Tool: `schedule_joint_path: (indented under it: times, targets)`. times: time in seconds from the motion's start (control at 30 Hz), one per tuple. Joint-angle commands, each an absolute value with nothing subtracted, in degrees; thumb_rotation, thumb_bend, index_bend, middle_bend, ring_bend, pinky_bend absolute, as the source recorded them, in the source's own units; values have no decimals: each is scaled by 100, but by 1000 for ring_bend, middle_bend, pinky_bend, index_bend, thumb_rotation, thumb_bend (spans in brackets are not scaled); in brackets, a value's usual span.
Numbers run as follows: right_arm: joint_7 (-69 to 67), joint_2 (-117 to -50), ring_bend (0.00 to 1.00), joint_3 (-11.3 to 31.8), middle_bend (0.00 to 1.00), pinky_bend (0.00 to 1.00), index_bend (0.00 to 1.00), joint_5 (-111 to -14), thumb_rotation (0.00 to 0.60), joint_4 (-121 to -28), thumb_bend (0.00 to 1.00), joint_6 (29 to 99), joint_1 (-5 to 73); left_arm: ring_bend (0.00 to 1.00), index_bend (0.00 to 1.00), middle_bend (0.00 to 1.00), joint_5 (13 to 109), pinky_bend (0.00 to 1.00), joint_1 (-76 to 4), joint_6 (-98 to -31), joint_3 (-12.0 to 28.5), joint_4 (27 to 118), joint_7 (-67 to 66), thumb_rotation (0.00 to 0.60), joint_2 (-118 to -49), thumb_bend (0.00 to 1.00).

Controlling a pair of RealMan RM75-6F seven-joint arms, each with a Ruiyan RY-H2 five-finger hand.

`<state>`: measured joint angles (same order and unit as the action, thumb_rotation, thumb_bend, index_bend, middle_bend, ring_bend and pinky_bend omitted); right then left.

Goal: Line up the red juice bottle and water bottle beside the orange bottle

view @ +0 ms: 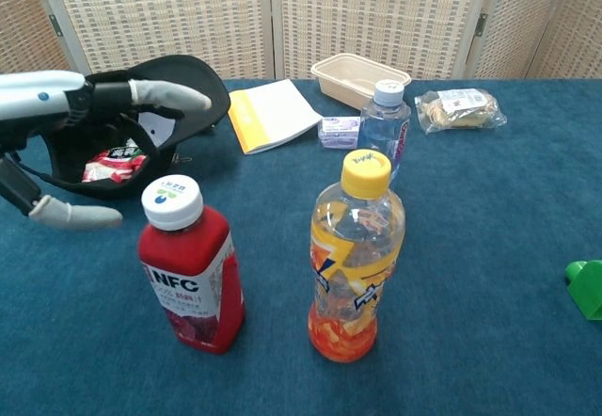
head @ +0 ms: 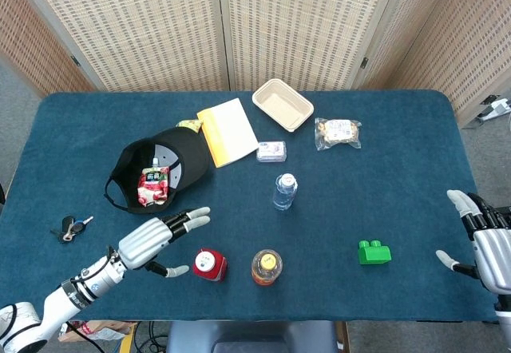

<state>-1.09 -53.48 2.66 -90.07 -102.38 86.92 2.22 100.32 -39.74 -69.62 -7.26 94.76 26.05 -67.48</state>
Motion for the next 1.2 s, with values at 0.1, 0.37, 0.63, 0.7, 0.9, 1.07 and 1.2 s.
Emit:
schedule_joint_path:
  times: [0.1, 0.37, 0.63, 0.7, 0.9, 1.07, 1.2]
  targets:
    - [-141, -5269, 81, 217, 129, 205, 0, -9056, 600, -10306, 113, 8380, 395, 24, 0, 0, 9571, 196, -3586, -7277, -591, 9528, 2474, 600, -6492, 223]
    - [-340, -5173, 81, 125, 129, 205, 0, -9132, 600, -10412, 52, 7872, 661, 24, 0, 0, 8754, 194, -2897, -7702, -408, 9550, 1490, 600, -6234, 224]
    - [-889, -5221, 80, 101, 122, 205, 0, -9283, 600, -10496, 52, 7128, 1181, 24, 0, 0, 8102, 189, -2413, -7867, -254, 9728, 542, 600, -6113, 224]
    - [-1151, -5292, 70, 150, 115, 204, 0, -9311, 600, -10500, 62, 6967, 1353, 24, 0, 0, 8035, 188, -2330, -7901, -207, 9794, 508, 600, -6086, 224]
    - [-1583, -5582, 66, 305, 114, 203, 0, -9230, 600, -10453, 58, 6461, 1842, 24, 14, 0, 8057, 187, -2158, -8009, -130, 9912, 262, 600, -6077, 224]
    - [-1741, -5974, 66, 559, 112, 203, 0, -8908, 600, -10307, 0, 6076, 2265, 24, 14, 0, 8106, 187, -2118, -7954, -41, 10046, 206, 600, -6009, 223]
    - [-2015, -6318, 62, 769, 108, 203, 0, -8543, 600, -10158, 0, 5892, 2505, 24, 14, 0, 8155, 187, -2090, -7901, 9, 10096, 150, 600, -5949, 224]
